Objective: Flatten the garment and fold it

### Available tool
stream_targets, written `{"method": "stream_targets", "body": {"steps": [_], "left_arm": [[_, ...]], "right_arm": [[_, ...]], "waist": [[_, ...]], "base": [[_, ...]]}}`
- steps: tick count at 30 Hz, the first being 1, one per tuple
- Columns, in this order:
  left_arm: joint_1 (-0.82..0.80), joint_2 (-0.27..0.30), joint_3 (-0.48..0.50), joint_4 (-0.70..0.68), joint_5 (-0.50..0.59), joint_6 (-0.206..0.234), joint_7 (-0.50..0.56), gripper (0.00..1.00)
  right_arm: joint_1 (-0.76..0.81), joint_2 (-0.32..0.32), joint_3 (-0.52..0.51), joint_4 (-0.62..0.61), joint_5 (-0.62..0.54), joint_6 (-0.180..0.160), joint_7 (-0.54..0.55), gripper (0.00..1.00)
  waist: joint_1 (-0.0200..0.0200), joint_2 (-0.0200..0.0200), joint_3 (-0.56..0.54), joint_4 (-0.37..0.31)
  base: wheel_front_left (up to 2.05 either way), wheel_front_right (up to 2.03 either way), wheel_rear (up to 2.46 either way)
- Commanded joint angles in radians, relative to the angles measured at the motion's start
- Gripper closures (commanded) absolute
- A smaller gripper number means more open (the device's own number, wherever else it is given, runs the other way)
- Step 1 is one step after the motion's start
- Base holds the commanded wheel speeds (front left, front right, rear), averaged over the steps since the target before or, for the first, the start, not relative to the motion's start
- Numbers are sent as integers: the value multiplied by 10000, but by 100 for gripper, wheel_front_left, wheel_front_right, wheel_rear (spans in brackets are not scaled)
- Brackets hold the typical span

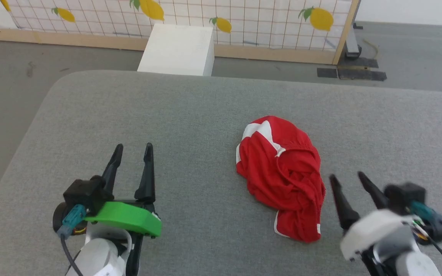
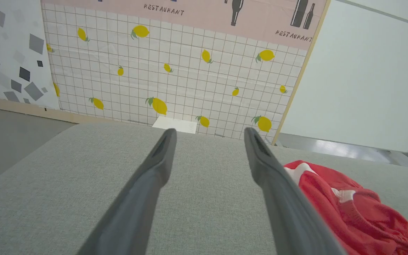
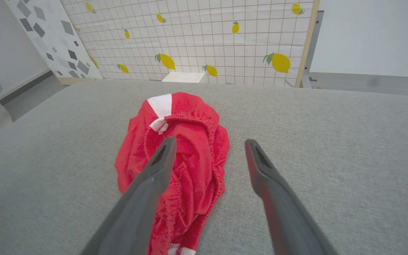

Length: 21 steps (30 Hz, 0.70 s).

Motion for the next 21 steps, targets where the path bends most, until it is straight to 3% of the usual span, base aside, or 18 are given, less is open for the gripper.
{"method": "stream_targets", "body": {"steps": [1,6,10,21], "left_arm": [[222,-97,208,-191,283,-61,-45,0],[524,-467,698,-459,799,-351,-46,0],[511,-761,951,-533,1088,-600,-46,0],[316,-1452,1552,-547,1591,-1227,-47,0]], "right_arm": [[-439,5,233,37,51,-13,415,0],[-1710,5,1007,556,14,-13,2152,0],[-2635,5,1428,1111,-32,-13,2948,0],[-4139,5,1902,2739,-411,-13,3802,0]], "waist": [[1,0,189,-89],[1,0,491,71],[1,0,806,335],[1,0,1504,1067]], "base": [[0,0,0],[0,0,0],[0,0,0],[0,0,0]]}}
